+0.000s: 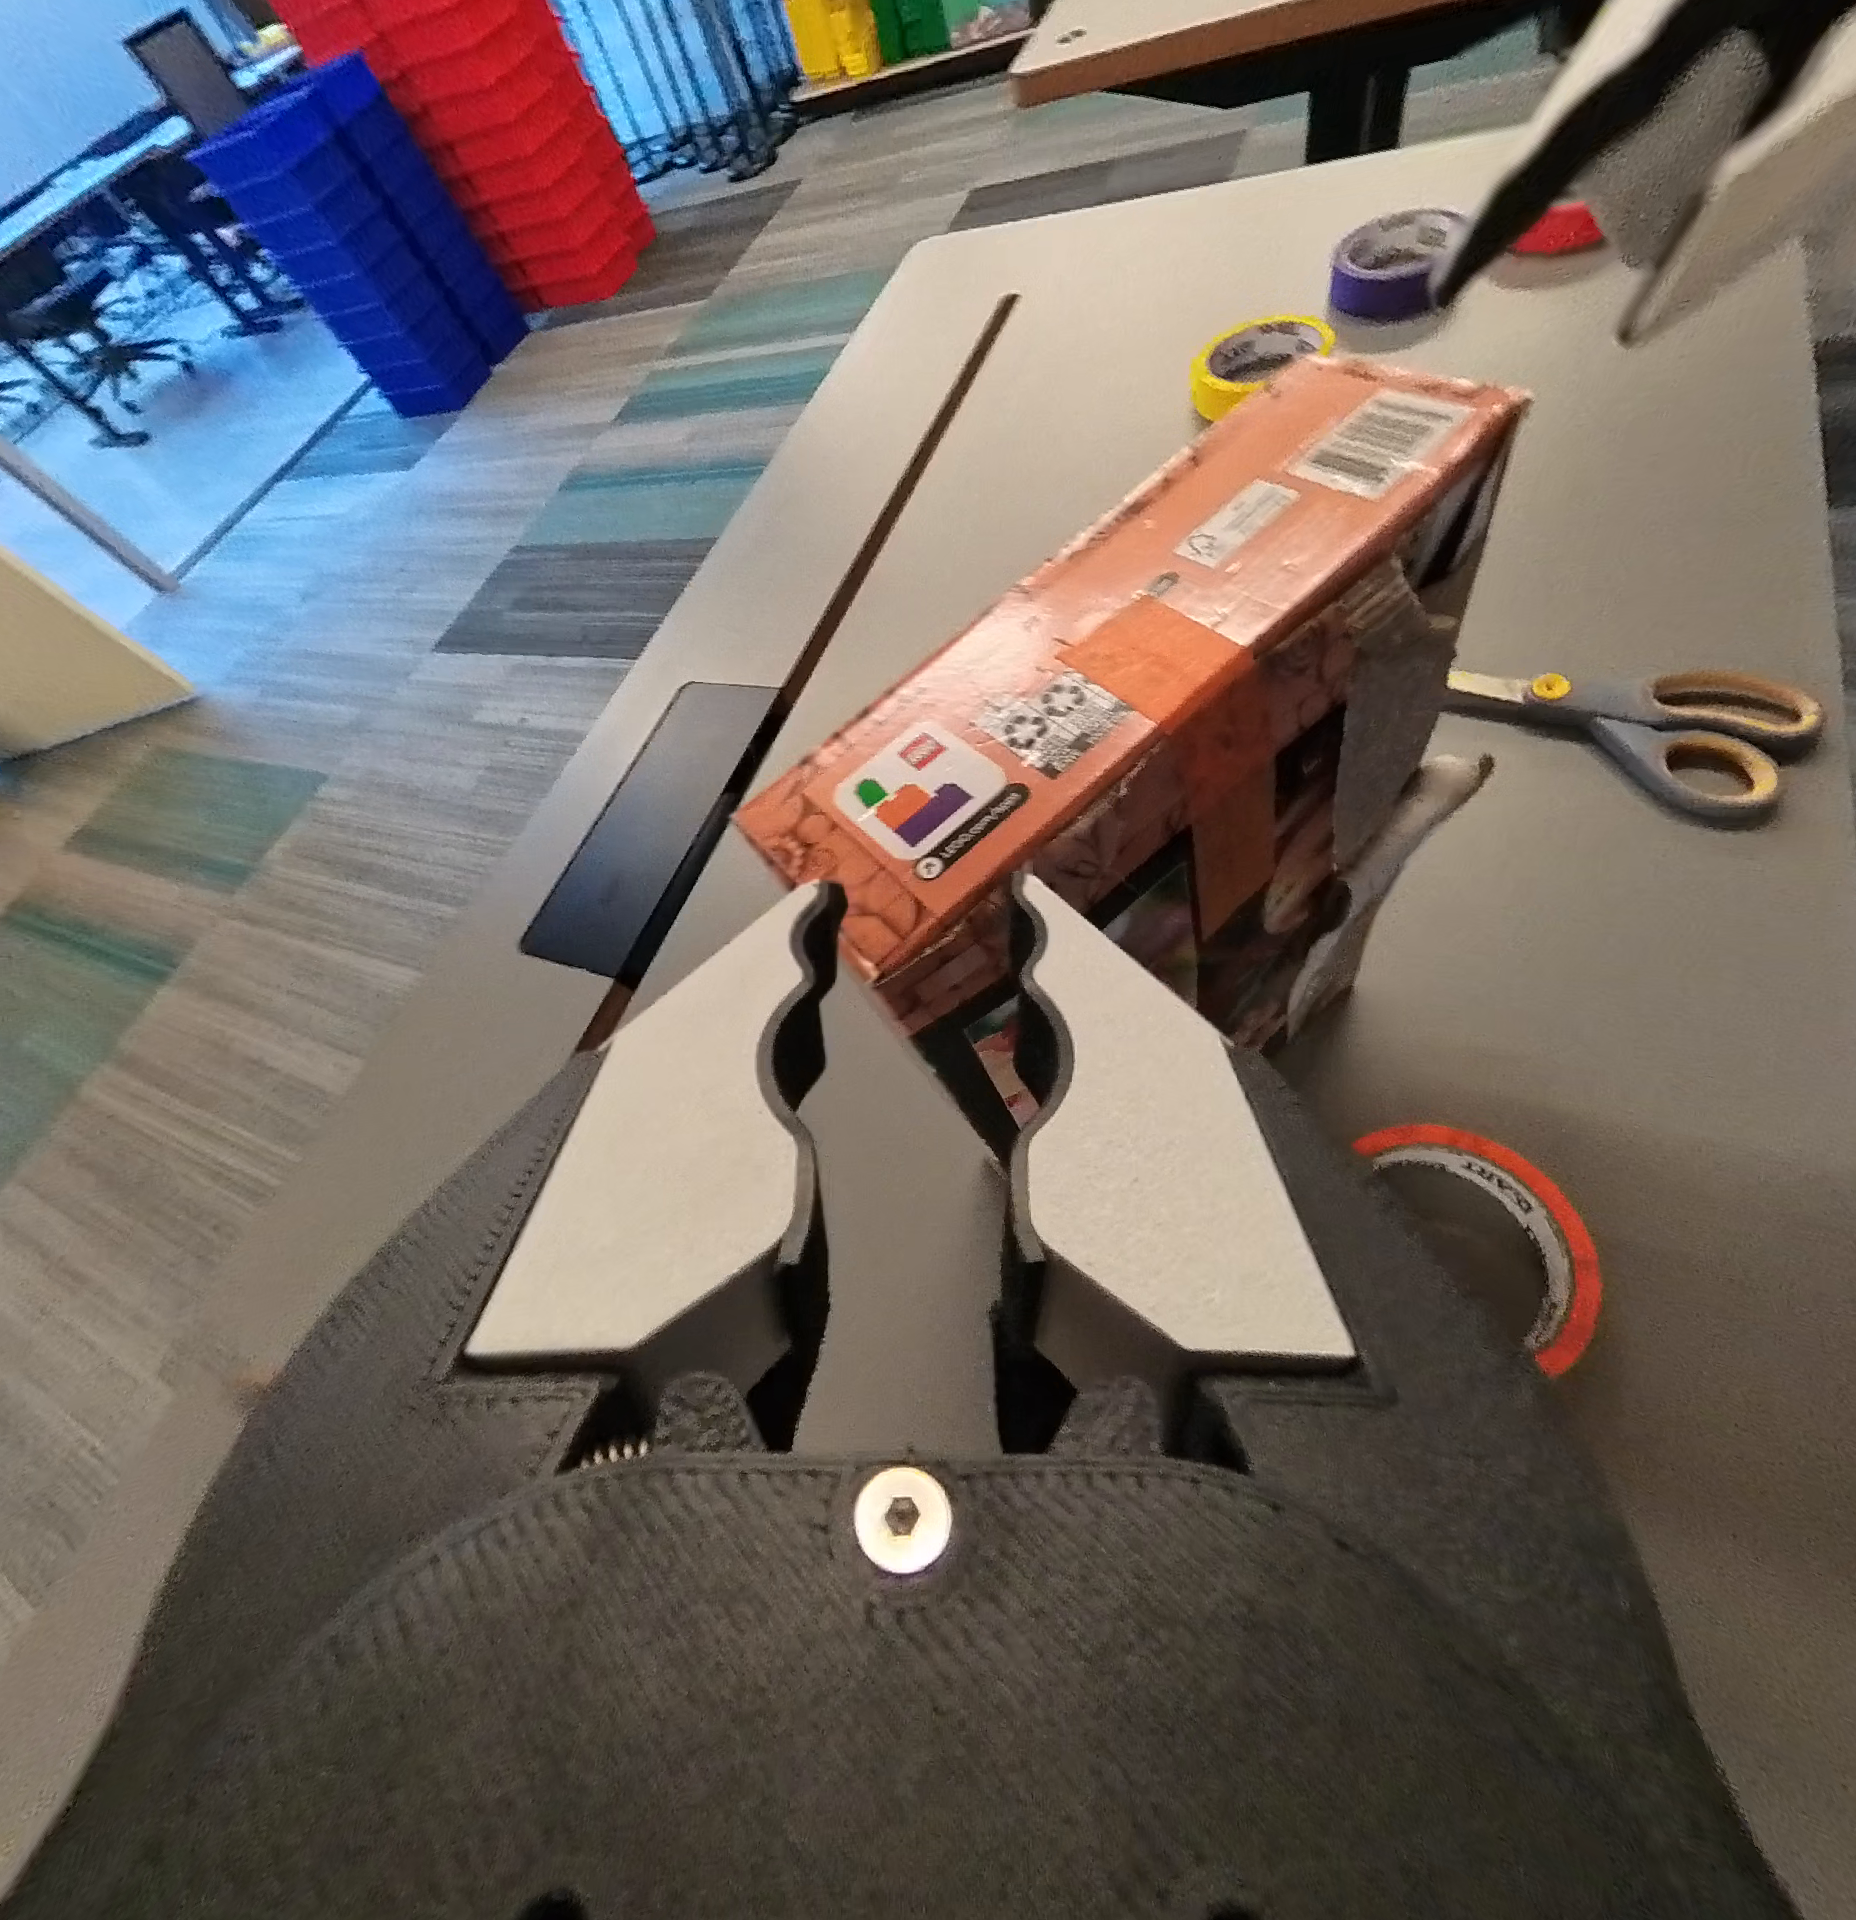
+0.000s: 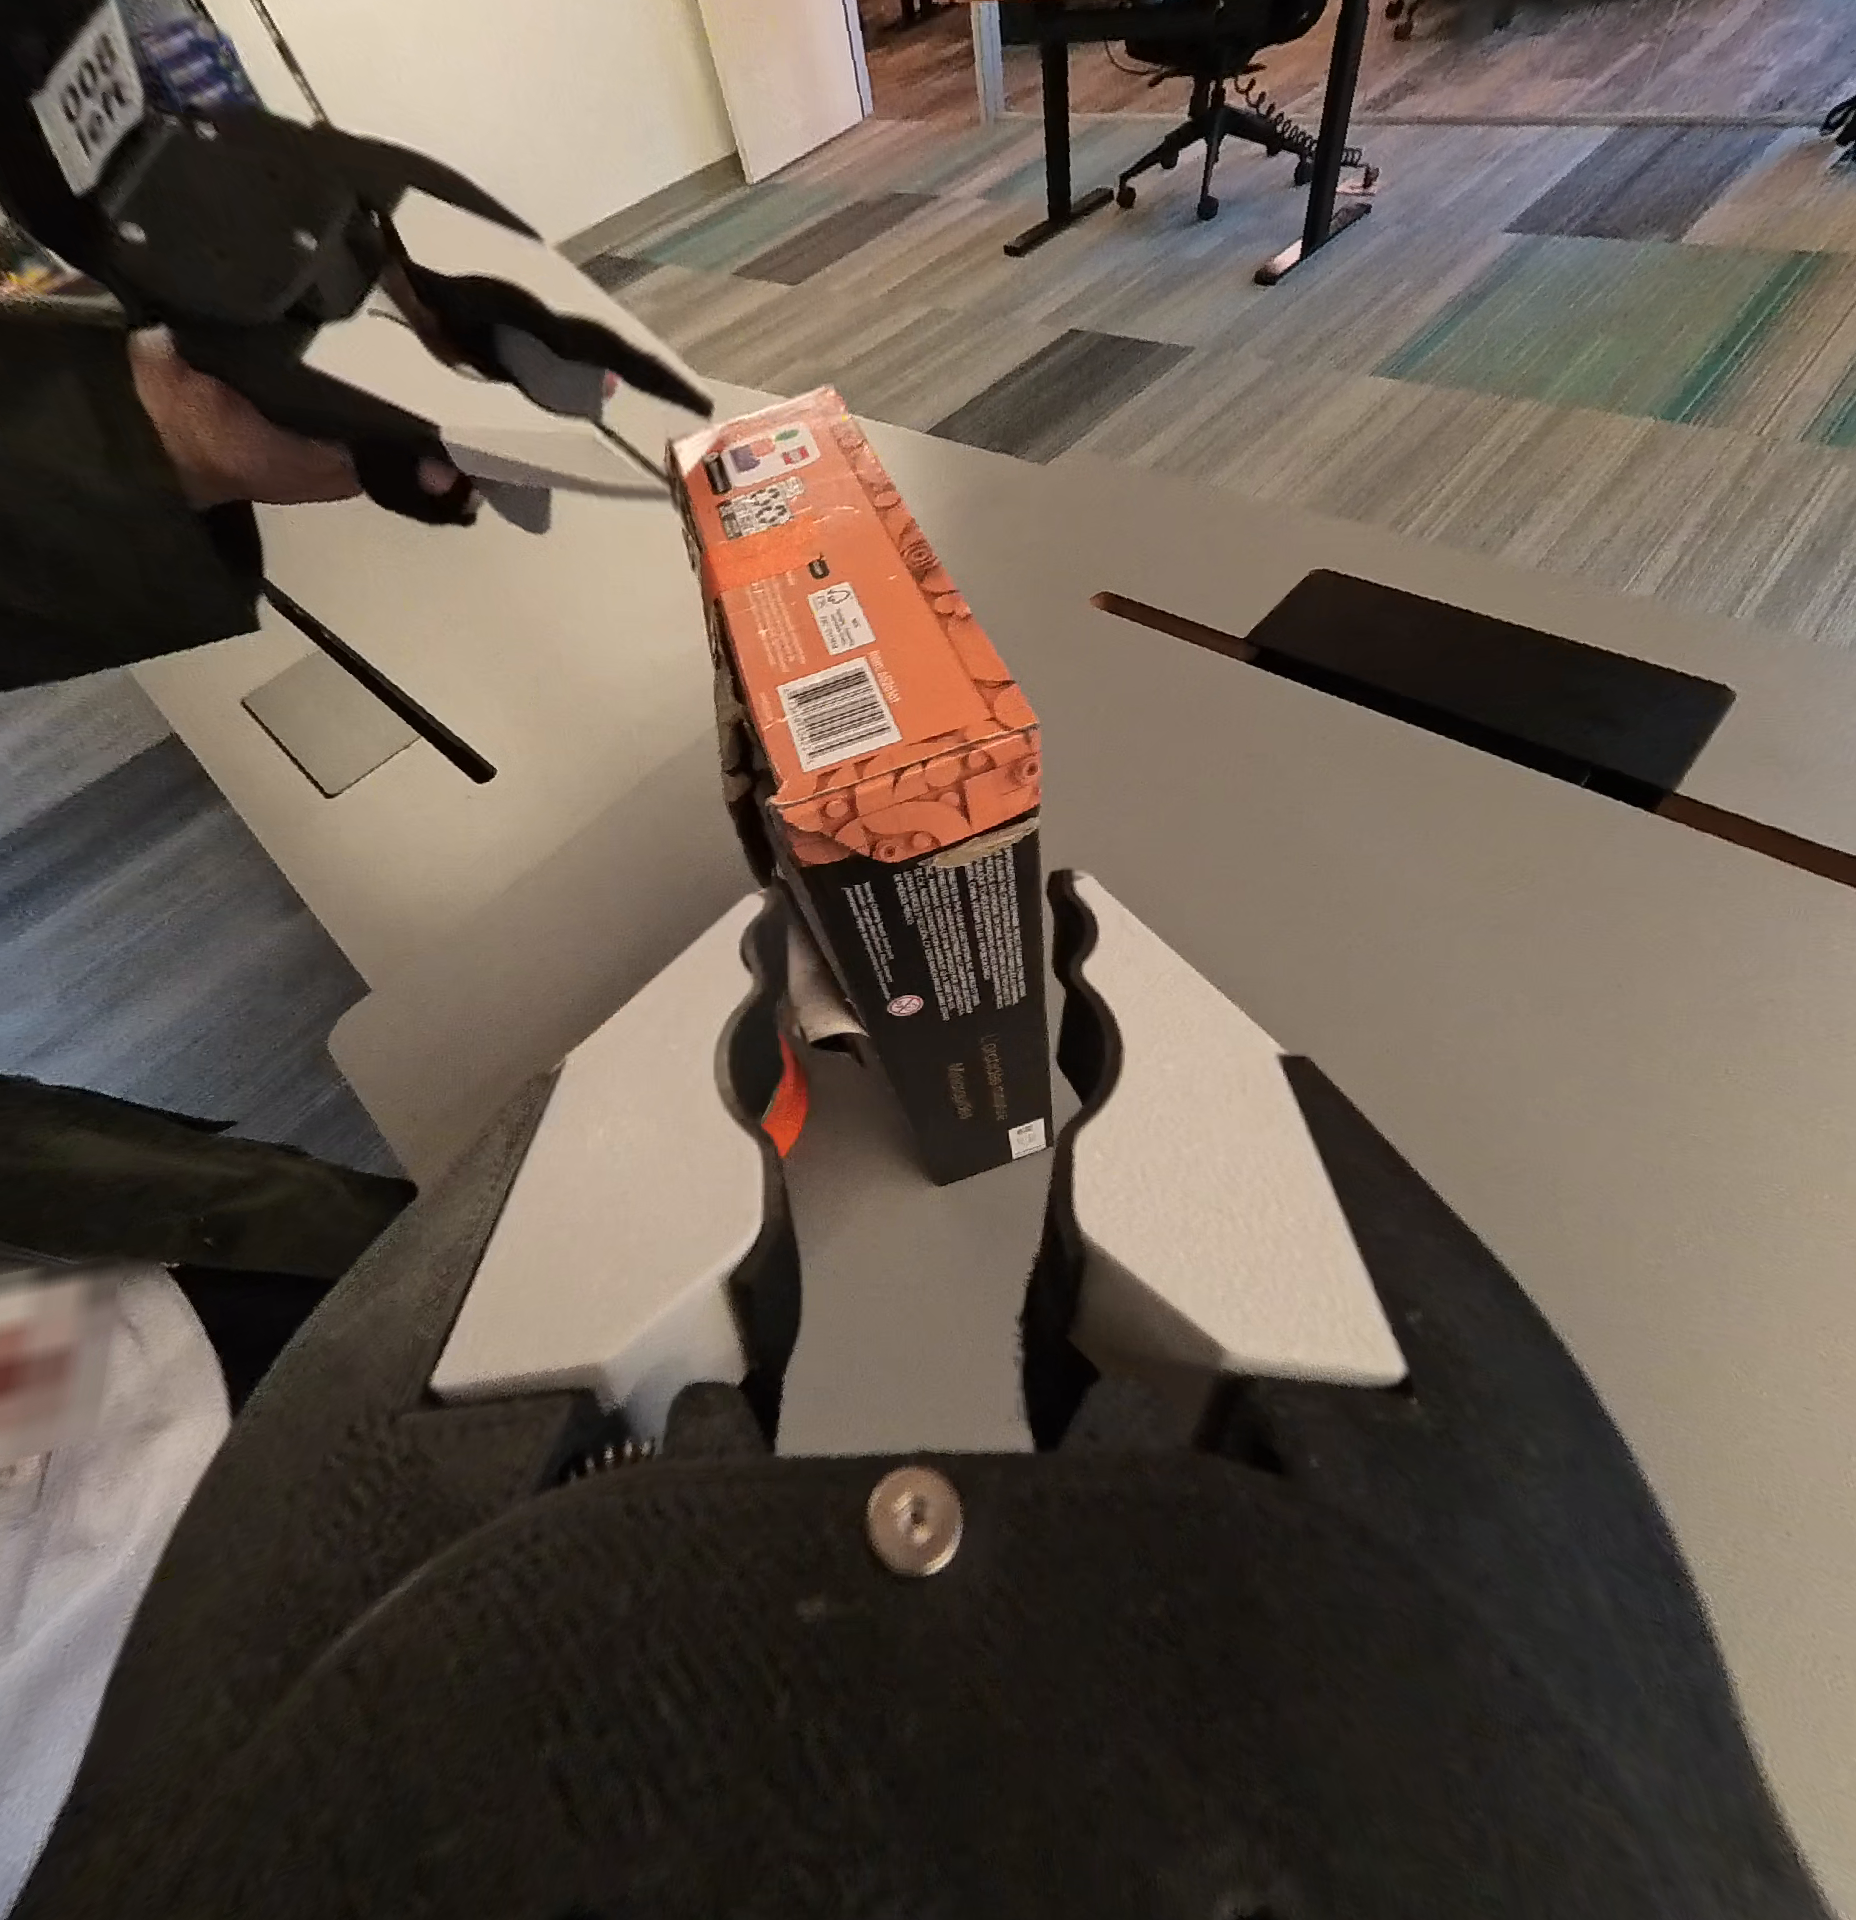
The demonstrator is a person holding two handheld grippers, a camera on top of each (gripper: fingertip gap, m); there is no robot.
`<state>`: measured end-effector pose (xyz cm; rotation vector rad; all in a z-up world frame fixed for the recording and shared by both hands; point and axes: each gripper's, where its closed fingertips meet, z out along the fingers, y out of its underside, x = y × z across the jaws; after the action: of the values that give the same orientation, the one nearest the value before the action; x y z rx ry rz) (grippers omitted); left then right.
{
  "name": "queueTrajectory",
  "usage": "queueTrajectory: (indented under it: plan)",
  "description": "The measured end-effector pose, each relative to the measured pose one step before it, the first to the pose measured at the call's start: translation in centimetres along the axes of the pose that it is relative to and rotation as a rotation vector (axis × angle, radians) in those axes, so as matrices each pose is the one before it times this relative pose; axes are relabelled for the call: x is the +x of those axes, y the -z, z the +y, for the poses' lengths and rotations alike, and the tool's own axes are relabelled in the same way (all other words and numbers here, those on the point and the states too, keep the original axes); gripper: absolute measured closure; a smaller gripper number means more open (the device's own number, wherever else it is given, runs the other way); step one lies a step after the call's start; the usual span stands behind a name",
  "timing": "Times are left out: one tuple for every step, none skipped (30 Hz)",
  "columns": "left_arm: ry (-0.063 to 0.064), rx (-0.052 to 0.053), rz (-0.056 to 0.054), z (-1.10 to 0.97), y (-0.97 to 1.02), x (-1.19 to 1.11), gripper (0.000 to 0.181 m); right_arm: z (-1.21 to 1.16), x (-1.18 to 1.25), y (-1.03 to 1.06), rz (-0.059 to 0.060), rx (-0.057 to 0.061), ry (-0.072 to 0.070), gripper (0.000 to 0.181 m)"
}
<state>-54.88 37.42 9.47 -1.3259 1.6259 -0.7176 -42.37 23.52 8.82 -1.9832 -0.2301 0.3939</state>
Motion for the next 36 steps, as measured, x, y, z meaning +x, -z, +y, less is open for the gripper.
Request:
queueTrajectory:
  plan:
    - [0.0165,0.0151,-0.0350,-0.251,0.482,-0.384,0.150,0.204,-0.187,-0.171,0.0018,-0.0071,0.0045,0.125]
    - [0.0146,0.0213,-0.0306,-0.332,0.640,-0.285,0.150,0.333,0.005,-0.209,0.0103,-0.0142,0.0023,0.120]
    - [0.0198,0.0205,-0.0282,-0.258,0.719,-0.242,0.150,0.452,0.078,-0.206,0.0102,-0.0196,0.0036,0.114]
    - [0.0225,0.0132,-0.0257,-0.075,0.708,-0.168,0.150,0.436,-0.031,-0.169,0.0022,-0.0156,0.0053,0.111]
    - [0.0190,0.0032,-0.0218,0.184,0.671,-0.057,0.150,0.369,-0.103,-0.142,-0.0025,-0.0071,0.0037,0.110]
    - [0.0173,-0.0052,-0.0161,0.424,0.573,0.135,0.149,0.411,-0.116,-0.139,-0.0038,-0.0027,0.0007,0.110]
    - [0.0190,-0.0145,-0.0095,0.641,0.481,0.321,0.149,0.594,-0.070,-0.142,-0.0009,-0.0073,0.0017,0.110]
    - [0.0196,-0.0166,0.0014,0.758,0.412,0.559,0.148,0.899,0.017,-0.197,0.0054,-0.0150,0.0060,0.110]
    - [0.0241,-0.0111,0.0105,0.789,0.352,0.743,0.149,1.249,-0.147,-0.272,-0.0059,-0.0254,-0.0032,0.116]
    - [0.0301,-0.0106,0.0107,0.861,0.279,0.754,0.149,1.423,-0.782,-0.388,-0.0484,-0.0283,-0.0281,0.133]
    - [0.0350,-0.0089,0.0108,0.890,0.229,0.728,0.150,1.200,-1.121,-0.609,-0.0738,-0.0116,-0.0593,0.142]
    - [0.0360,-0.0099,0.0143,0.944,0.187,0.738,0.150,1.017,-0.866,-0.758,-0.0622,0.0028,-0.0721,0.142]
    - [0.0304,-0.0125,0.0136,0.955,0.161,0.689,0.151,0.995,-0.353,-0.797,-0.0349,0.0033,-0.0585,0.137]
    - [0.0220,-0.0110,0.0107,0.875,0.156,0.616,0.152,0.959,0.160,-0.765,-0.0051,-0.0044,-0.0365,0.129]
    - [0.0135,-0.0098,0.0130,0.773,0.146,0.616,0.152,0.654,0.279,-0.751,-0.0011,0.0022,-0.0285,0.120]
    - [0.0073,-0.0105,0.0137,0.681,0.148,0.582,0.152,0.240,-0.094,-0.776,-0.0281,0.0153,-0.0369,0.114]
    - [0.0038,-0.0107,0.0105,0.573,0.155,0.477,0.153,-0.016,-0.405,-0.720,-0.0493,0.0124,-0.0443,0.111]
    - [0.0034,-0.0111,0.0065,0.487,0.170,0.344,0.154,-0.302,-0.366,-0.626,-0.0421,0.0177,-0.0325,0.108]
    - [0.0042,-0.0117,0.0041,0.422,0.181,0.230,0.154,-0.426,-0.134,-0.486,-0.0200,0.0217,-0.0092,0.106]
    - [0.0060,-0.0101,0.0031,0.329,0.186,0.122,0.154,-0.319,0.272,-0.363,0.0066,0.0142,0.0087,0.103]
    - [0.0086,-0.0064,0.0029,0.230,0.181,0.069,0.153,-0.132,0.314,-0.242,0.0055,0.0052,0.0053,0.107]
    - [0.0104,-0.0037,0.0036,0.152,0.175,0.042,0.153,-0.024,0.117,-0.221,-0.0130,0.0046,-0.0122,0.108]
    - [0.0125,-0.0026,0.0047,0.113,0.151,0.037,0.154,-0.020,0.006,-0.257,-0.0217,0.0075,-0.0302,0.106]
    - [0.0138,-0.0016,0.0056,0.069,0.114,0.065,0.154,-0.087,-0.239,-0.225,-0.0331,0.0129,-0.0322,0.106]
    - [0.0113,-0.0011,0.0053,0.050,0.087,0.068,0.154,-0.137,-0.335,-0.190,-0.0342,0.0144,-0.0279,0.107]
    - [0.0065,0.0003,0.0062,0.035,0.068,0.129,0.155,-0.160,-0.141,-0.156,-0.0152,0.0129,-0.0174,0.108]
    - [0.0025,0.0006,0.0043,0.020,0.014,0.132,0.155,-0.176,-0.093,-0.134,-0.0064,0.0138,-0.0063,0.108]
    - [-0.0006,-0.0006,0.0022,0.028,-0.024,0.117,0.155,-0.178,-0.224,-0.159,-0.0123,0.0143,-0.0079,0.108]
    - [-0.0013,-0.0022,0.0026,0.042,-0.073,0.144,0.155,-0.106,-0.386,-0.179,-0.0207,0.0112,-0.0130,0.108]
    - [-0.0021,-0.0036,0.0070,0.024,-0.132,0.213,0.155,-0.013,-0.421,-0.174,-0.0225,0.0061,-0.0151,0.108]
    - [-0.0037,-0.0031,0.0101,-0.010,-0.166,0.261,0.155,0.050,-0.401,-0.121,-0.0189,0.0029,-0.0133,0.109]
    - [-0.0055,-0.0021,0.0083,-0.056,-0.190,0.228,0.155,-0.052,-0.492,-0.038,-0.0228,0.0086,-0.0116,0.111]
    - [-0.0060,-0.0005,0.0073,-0.119,-0.213,0.226,0.155,-0.332,-0.793,0.065,-0.0392,0.0247,-0.0149,0.118]
    - [-0.0052,0.0005,0.0104,-0.144,-0.253,0.246,0.155,-0.550,-0.721,0.126,-0.0346,0.0349,-0.0252,0.119]
    - [-0.0049,-0.0002,0.0120,-0.141,-0.281,0.269,0.155,-0.599,-0.653,0.154,-0.0294,0.0362,-0.0227,0.121]
    - [-0.0075,-0.0005,0.0111,-0.137,-0.324,0.245,0.155,-0.516,-0.499,0.174,-0.0187,0.0290,-0.0142,0.120]
